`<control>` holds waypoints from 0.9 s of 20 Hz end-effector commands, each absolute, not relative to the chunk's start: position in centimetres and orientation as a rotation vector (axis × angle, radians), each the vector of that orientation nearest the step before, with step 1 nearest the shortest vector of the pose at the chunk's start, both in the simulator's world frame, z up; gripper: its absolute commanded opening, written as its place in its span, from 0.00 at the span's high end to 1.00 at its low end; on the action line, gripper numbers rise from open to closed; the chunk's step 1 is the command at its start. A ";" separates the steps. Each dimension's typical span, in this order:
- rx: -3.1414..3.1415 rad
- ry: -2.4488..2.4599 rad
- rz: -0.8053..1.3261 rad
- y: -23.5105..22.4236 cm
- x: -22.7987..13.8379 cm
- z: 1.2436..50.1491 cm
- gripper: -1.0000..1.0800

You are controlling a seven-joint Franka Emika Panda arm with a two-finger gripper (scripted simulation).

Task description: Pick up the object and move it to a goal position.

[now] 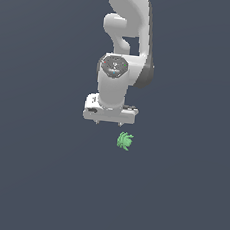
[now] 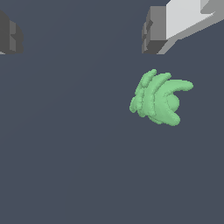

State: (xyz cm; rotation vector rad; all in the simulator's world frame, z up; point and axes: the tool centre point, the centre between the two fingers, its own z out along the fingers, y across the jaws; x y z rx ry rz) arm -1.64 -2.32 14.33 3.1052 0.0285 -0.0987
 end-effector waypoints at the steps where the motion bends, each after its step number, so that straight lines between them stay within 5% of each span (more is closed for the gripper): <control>1: 3.105 0.028 -0.099 -2.3 -1.6 14.3 0.04; 18: 3.135 0.080 -0.142 0.3 -2.3 13.2 0.04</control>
